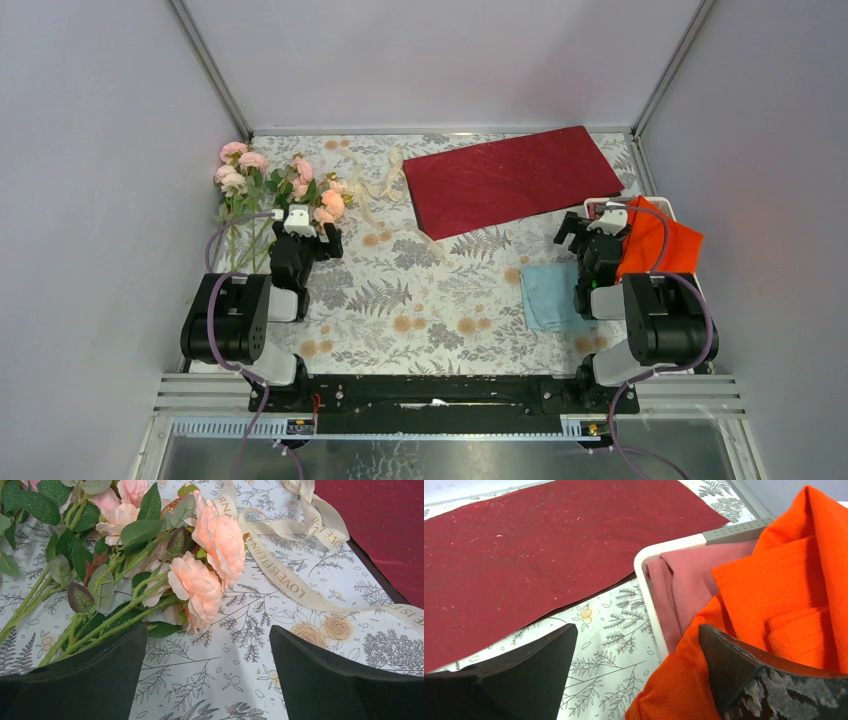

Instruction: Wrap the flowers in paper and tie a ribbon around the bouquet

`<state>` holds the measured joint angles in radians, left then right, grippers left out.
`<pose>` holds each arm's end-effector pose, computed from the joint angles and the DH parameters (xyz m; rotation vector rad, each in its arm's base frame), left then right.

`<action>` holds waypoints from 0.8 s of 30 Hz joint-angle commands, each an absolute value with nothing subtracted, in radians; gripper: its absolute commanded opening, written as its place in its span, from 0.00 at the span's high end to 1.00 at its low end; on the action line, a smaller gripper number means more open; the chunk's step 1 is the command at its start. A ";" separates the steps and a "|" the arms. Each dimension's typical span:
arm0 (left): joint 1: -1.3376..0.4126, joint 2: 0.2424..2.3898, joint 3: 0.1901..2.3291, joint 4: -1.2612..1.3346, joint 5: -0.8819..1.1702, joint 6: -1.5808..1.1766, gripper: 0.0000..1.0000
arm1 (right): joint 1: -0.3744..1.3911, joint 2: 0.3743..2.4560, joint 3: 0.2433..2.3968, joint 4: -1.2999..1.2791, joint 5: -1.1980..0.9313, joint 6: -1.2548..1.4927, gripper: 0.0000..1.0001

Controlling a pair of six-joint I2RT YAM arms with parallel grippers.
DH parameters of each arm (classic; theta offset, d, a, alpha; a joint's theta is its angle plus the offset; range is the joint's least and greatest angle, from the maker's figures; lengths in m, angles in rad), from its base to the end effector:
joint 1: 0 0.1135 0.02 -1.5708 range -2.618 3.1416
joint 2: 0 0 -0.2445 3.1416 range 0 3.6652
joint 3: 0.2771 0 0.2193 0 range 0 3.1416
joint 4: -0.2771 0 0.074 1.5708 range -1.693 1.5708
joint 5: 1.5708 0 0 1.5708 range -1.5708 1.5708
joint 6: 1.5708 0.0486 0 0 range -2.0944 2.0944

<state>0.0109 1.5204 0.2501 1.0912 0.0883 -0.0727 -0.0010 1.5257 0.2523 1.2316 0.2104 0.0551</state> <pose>0.2479 -0.0016 0.1522 -0.0086 1.7507 -0.1224 0.2496 -0.0104 0.1686 0.2075 1.5998 -0.1278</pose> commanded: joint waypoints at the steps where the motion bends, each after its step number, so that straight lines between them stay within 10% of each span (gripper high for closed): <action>1: 0.005 1.513 0.267 1.138 0.063 -0.055 0.01 | 0.005 1.461 0.373 0.956 0.085 0.038 0.00; 10: 0.014 1.480 0.290 1.087 0.208 -0.021 0.01 | 0.005 1.330 0.851 0.168 -0.144 0.334 0.31; 24: -0.237 1.387 0.982 -0.293 0.479 0.330 0.05 | 0.092 1.571 0.914 0.053 -0.026 0.748 0.43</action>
